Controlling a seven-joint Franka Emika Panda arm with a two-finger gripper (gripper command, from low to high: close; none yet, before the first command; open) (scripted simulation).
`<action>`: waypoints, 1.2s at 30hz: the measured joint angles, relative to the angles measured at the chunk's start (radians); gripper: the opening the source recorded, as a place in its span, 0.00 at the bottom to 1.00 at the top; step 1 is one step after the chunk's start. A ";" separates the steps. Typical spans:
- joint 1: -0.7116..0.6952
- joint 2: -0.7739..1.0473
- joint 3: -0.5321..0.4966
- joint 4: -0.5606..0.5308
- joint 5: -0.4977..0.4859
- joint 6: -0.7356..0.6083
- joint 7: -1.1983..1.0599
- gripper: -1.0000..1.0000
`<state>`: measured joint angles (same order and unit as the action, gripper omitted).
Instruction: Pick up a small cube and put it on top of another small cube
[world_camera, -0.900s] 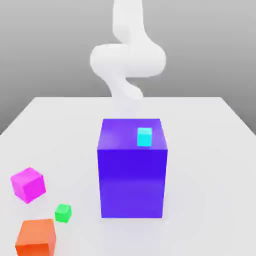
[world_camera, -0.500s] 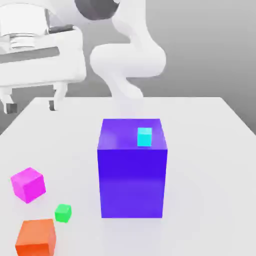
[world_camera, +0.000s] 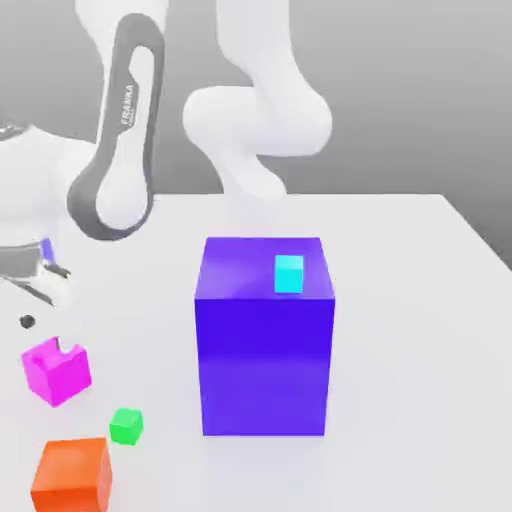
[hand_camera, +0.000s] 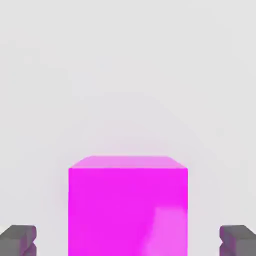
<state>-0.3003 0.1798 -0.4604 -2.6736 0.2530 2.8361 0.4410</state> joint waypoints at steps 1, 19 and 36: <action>-0.017 0.023 0.024 0.005 0.032 0.016 -0.024 0.50; -0.023 -0.026 0.011 -0.006 -0.053 -0.016 0.039 0.00; 0.189 -0.199 0.082 -0.010 -0.262 -0.171 -0.533 0.00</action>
<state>-0.1115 -0.0188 -0.3786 -2.6841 -0.0088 2.6649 -0.0917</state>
